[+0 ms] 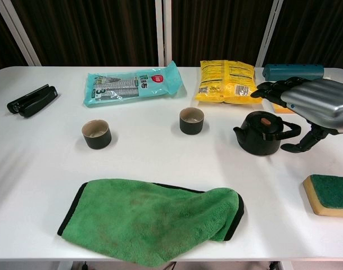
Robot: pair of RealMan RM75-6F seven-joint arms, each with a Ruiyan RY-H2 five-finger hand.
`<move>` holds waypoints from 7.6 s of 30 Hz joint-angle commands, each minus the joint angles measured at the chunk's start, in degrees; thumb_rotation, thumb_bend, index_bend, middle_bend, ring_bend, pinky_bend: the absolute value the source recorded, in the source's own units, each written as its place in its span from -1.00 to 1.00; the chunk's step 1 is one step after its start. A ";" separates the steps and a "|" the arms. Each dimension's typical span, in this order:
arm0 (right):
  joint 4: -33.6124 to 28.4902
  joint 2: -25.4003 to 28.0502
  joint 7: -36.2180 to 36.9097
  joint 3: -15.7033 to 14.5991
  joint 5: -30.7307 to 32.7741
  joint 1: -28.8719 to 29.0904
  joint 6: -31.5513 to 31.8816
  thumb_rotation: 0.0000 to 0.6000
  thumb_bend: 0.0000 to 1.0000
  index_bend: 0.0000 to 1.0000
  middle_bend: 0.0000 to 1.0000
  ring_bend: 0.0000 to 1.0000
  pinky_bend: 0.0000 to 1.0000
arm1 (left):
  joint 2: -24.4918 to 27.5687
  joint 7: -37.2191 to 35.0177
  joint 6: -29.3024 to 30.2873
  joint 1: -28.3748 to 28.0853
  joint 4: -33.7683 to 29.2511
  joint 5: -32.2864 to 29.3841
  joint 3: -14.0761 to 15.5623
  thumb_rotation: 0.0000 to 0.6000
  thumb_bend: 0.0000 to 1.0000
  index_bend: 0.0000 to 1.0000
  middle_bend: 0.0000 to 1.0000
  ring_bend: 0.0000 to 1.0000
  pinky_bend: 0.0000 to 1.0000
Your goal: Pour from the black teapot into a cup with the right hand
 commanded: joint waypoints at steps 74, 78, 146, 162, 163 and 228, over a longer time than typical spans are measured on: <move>4.71 3.35 -7.86 3.20 30.38 24.24 -15.44 0.90 -0.59 -1.00 -1.00 -1.00 -1.00 | 0.59 1.50 -3.30 -0.51 -1.16 -3.22 -0.71 1.00 -0.74 -0.65 -0.82 -0.85 -0.58; 1.75 5.28 -7.40 2.05 30.58 23.96 -14.82 0.90 -0.59 -1.00 -1.00 -1.00 -1.00 | 0.60 1.64 -3.09 -0.41 -1.21 -3.03 -0.59 1.00 -0.74 -0.65 -0.82 -0.85 -0.58; 0.33 13.04 19.90 -0.66 25.22 24.00 -23.91 0.13 -0.85 -0.54 -0.46 -0.63 -0.90 | 0.28 0.24 -2.90 -0.37 -0.39 -2.88 -0.48 1.00 -0.74 -0.60 -0.82 -0.85 -0.56; 0.11 13.36 19.29 -1.76 27.44 25.04 -25.27 0.13 -0.83 -0.45 -0.36 -0.59 -0.89 | 0.28 0.37 -3.00 -0.43 -0.46 -2.97 -0.51 1.00 -0.74 -0.60 -0.82 -0.85 -0.56; 0.06 13.40 19.21 -1.85 27.65 25.15 -25.33 0.13 -0.83 -0.45 -0.35 -0.59 -0.89 | 0.29 0.33 -3.00 -0.43 -0.44 -2.97 -0.51 1.00 -0.74 -0.59 -0.82 -0.85 -0.56; 1.06 14.26 27.57 -3.07 33.25 30.53 -33.92 0.13 -0.74 0.36 0.35 0.20 -0.17 | -0.34 -1.43 -3.26 -0.43 1.44 -3.25 -0.38 1.00 -0.74 -0.59 -0.83 -0.85 -0.55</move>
